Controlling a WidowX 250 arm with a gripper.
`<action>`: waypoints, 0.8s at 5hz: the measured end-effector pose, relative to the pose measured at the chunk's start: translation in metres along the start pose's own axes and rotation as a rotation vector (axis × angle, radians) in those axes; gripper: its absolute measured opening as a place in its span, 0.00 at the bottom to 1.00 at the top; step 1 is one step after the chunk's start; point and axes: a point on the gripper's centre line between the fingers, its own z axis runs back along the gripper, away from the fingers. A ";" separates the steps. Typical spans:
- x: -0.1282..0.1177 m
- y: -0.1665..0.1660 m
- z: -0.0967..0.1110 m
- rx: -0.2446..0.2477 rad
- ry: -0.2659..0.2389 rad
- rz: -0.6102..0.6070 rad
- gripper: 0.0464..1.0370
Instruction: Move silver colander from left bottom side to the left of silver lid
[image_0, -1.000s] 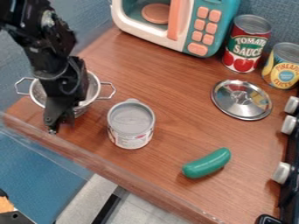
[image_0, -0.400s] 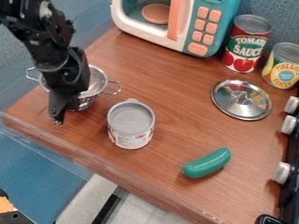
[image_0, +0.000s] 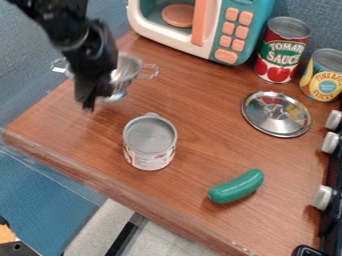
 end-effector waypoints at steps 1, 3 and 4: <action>0.017 0.018 0.011 0.018 -0.062 -0.001 0.03; 0.073 0.022 -0.008 -0.008 -0.125 -0.127 0.03; 0.086 0.018 -0.023 -0.015 -0.110 -0.172 0.03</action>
